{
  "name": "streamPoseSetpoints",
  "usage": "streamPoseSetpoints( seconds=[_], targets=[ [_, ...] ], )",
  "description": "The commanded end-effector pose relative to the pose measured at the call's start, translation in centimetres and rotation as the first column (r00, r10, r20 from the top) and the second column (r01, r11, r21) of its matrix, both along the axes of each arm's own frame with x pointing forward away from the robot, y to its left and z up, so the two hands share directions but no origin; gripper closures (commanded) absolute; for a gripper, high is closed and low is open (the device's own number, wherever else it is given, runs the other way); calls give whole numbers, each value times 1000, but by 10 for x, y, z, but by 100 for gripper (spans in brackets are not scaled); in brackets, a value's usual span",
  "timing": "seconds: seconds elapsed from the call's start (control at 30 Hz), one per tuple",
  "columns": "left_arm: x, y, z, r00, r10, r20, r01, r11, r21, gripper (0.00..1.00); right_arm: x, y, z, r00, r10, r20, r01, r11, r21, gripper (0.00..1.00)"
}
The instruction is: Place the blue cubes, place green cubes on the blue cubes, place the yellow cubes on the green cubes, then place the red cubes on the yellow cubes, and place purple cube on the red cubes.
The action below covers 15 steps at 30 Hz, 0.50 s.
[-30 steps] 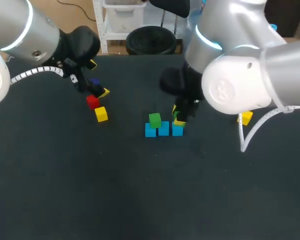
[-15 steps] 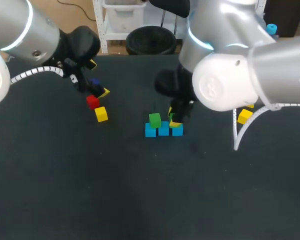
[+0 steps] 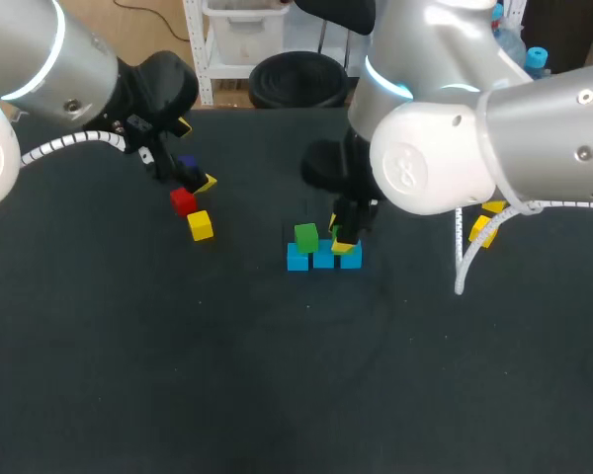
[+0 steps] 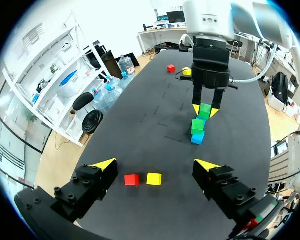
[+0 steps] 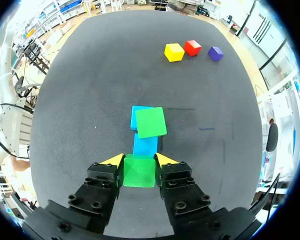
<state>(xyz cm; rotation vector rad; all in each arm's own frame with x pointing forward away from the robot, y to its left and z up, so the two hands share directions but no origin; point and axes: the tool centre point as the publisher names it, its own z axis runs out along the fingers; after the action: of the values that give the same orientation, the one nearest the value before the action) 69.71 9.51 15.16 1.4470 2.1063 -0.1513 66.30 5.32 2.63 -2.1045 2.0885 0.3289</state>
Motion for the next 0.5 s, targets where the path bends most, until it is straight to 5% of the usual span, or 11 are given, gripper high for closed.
streamPoseSetpoints(
  seconds=[0.03, 0.5],
  targets=[
    [2, 1, -1, 1000, -5, -1, 5, 1000, -3, 0, 2, 1, -1, 1000, 0, -5, 0, 1000, 0, 100],
    [2, 1, -1, 1000, -5, -1, 5, 1000, -3, 0, 3, 1, -6, 1000, -6, -11, 6, 1000, -8, 100]
  ],
)
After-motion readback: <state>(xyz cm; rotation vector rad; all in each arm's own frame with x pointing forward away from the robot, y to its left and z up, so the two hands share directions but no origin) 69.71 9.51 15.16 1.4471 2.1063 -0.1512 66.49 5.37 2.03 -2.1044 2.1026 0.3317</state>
